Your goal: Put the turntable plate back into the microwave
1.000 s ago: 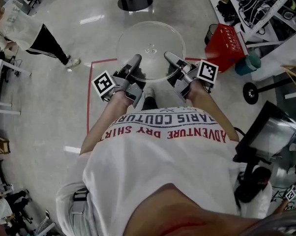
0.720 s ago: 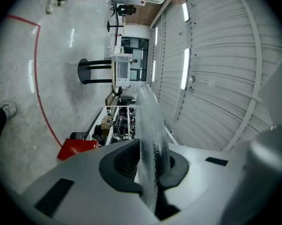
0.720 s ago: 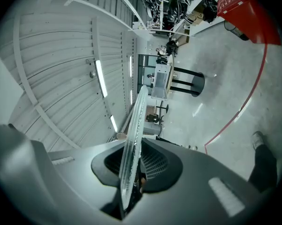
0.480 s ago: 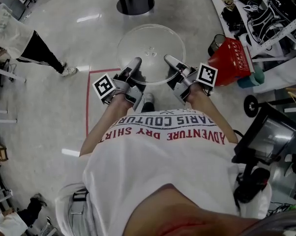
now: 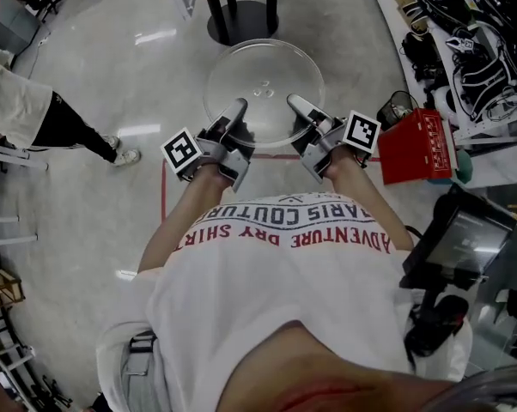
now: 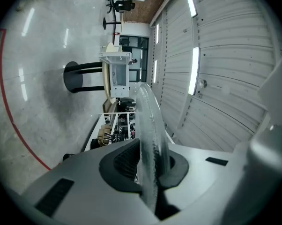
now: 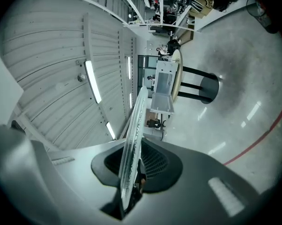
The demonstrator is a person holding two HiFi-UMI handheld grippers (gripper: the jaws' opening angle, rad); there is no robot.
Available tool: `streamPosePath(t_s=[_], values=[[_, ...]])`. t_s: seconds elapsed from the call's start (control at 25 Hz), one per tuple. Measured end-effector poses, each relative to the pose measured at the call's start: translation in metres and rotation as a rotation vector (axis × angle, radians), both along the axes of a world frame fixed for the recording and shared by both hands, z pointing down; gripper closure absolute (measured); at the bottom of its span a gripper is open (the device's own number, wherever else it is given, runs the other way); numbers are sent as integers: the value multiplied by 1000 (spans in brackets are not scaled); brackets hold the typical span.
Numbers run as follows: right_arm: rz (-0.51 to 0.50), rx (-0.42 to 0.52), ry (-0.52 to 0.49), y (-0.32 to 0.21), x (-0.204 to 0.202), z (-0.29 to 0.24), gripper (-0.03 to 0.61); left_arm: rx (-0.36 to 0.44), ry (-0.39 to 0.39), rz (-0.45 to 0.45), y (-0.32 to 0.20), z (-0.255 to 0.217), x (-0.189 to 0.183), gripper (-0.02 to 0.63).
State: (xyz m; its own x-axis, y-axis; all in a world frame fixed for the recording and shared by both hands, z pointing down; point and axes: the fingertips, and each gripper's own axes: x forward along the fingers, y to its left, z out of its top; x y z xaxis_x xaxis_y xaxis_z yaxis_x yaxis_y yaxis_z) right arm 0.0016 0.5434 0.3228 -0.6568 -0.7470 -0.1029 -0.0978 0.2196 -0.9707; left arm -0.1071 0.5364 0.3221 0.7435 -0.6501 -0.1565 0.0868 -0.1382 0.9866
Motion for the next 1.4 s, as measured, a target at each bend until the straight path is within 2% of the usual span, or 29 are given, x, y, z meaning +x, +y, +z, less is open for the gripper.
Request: streamPosePath(t_s=[0.08,0.28,0.36,0.52,0.72,1.08,1.4], values=[[1,12,0,-23,-1,-6,542,9,5,-2,-24,-5,0,591],[-5,27,-1,-25,-2,-7,541,17,15,-15,-24,-8,-2,591],[-7,15,-5,-41,0,-1,541,5,14,-19,-39,-1,0,591],[-13,-31,-23,-107,19,23,541,-42,7,-32,-104,23,19,591],[-28,-53,-33,-169,36,40,543,-64,-2,-51,-163,39,35,591],[-85,-71,-19,-361,89,46,543,-82,1,-111,-349,45,88,591],[-132,-42,6,-462,106,29,541,-53,14,-166,-445,31,105,591]])
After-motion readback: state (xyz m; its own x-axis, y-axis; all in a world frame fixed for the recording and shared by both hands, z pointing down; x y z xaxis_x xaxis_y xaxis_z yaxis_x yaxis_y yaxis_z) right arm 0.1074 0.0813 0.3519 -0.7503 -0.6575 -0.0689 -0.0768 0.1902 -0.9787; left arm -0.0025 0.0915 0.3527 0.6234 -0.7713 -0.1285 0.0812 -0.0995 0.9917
